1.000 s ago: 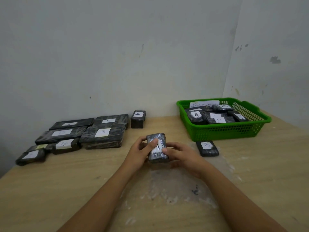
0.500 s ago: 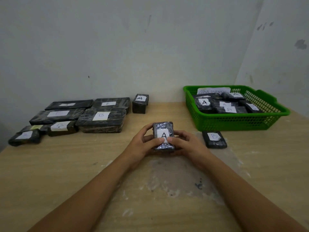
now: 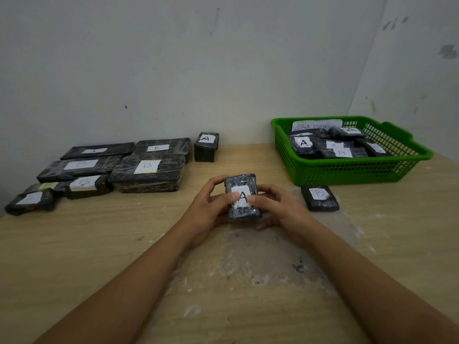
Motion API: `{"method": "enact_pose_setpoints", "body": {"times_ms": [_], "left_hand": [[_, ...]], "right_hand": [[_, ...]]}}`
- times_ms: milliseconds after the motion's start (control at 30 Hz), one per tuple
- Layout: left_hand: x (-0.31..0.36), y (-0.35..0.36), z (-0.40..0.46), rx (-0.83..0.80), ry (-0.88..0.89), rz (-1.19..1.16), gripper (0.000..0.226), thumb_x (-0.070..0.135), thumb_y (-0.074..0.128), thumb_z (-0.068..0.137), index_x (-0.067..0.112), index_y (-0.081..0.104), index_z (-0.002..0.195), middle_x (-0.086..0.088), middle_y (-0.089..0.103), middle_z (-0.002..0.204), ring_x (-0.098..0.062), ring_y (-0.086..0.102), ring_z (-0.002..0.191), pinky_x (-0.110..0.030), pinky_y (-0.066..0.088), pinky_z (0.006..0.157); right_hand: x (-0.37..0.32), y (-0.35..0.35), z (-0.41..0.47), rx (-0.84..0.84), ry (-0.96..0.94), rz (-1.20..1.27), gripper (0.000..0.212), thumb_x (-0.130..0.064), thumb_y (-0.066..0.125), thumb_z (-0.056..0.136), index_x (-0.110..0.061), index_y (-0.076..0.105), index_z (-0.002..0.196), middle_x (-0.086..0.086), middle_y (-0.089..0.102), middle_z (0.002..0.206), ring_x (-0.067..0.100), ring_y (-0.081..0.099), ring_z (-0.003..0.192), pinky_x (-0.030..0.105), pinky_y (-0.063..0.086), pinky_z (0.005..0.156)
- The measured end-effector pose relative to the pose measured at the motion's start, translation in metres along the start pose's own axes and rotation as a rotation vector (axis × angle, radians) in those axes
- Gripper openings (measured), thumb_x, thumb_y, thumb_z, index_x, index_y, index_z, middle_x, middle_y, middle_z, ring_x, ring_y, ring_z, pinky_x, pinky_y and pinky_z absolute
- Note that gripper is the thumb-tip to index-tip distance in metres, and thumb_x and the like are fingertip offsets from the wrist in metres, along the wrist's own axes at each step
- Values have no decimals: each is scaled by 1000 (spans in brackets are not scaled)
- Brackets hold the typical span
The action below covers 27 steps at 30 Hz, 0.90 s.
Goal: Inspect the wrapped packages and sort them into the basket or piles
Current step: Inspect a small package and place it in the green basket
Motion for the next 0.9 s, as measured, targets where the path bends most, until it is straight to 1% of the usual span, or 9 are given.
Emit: {"method": "enact_pose_setpoints", "body": {"times_ms": [67,133,200,333,467,567,633,733,900], "left_hand": [[1,-1,-1,-9,3,27,40,7,66,96,26,56,130,-17,77,102,-29,75,92,-35,61,74],[2,0,-1,-22,6,48,40,8,67,95,27,57,128,-16,78,102,-29,75,92,-34,61,73],[2,1,-1,-26,9,51,40,9,67,94,27,57,128,-15,78,100,-28,75,91,-34,61,73],[2,2,-4,-33,20,29,52,24,72,84,26,56,133,-17,76,106,-28,74,93,-36,61,76],[3,2,-5,-26,23,18,50,31,71,84,27,57,131,-16,76,107,-29,75,93,-36,60,75],[5,2,-4,-29,28,43,50,31,74,82,27,60,129,-19,76,106,-33,74,94,-38,60,75],[6,2,-5,-51,38,61,48,29,75,81,27,63,128,-17,77,100,-30,75,91,-37,59,74],[6,1,-6,-66,41,61,46,27,75,82,28,64,126,-14,77,96,-26,75,88,-34,58,73],[5,2,-6,-85,30,51,51,27,71,84,25,58,134,-13,76,102,-26,74,92,-34,60,76]], "right_hand": [[-3,2,-1,16,20,3,60,-37,80,74,-9,63,124,10,74,113,22,75,94,38,61,60],[-3,3,0,47,21,15,49,-27,79,83,-4,63,123,9,73,109,20,75,88,37,61,56],[-3,3,-1,73,9,-1,40,-20,77,88,-3,64,121,6,74,104,16,74,83,33,57,47],[-5,3,-4,94,-10,-41,38,-20,76,88,-4,63,120,4,74,101,9,72,78,26,45,36],[-5,3,-8,59,14,-26,46,-27,78,85,-7,62,124,4,74,108,11,74,87,31,53,44],[-8,5,-10,35,17,-25,59,-43,77,76,-12,63,124,3,74,108,13,74,89,34,56,50],[-11,7,-12,40,14,-39,48,-46,73,82,-16,67,120,1,75,98,14,73,81,33,55,50],[-12,9,-15,76,-19,-81,25,-36,68,94,-18,70,111,-6,74,84,14,69,67,29,48,41],[-12,8,-14,126,-64,-150,25,-37,69,93,-18,72,109,-8,76,84,11,67,72,24,36,36]]}}
Point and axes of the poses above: each hand's wrist, its own z-axis towards the middle knuckle, its own y-axis out of the palm, x = y × z, the point moved 1 cm from there along z, towards the middle knuckle
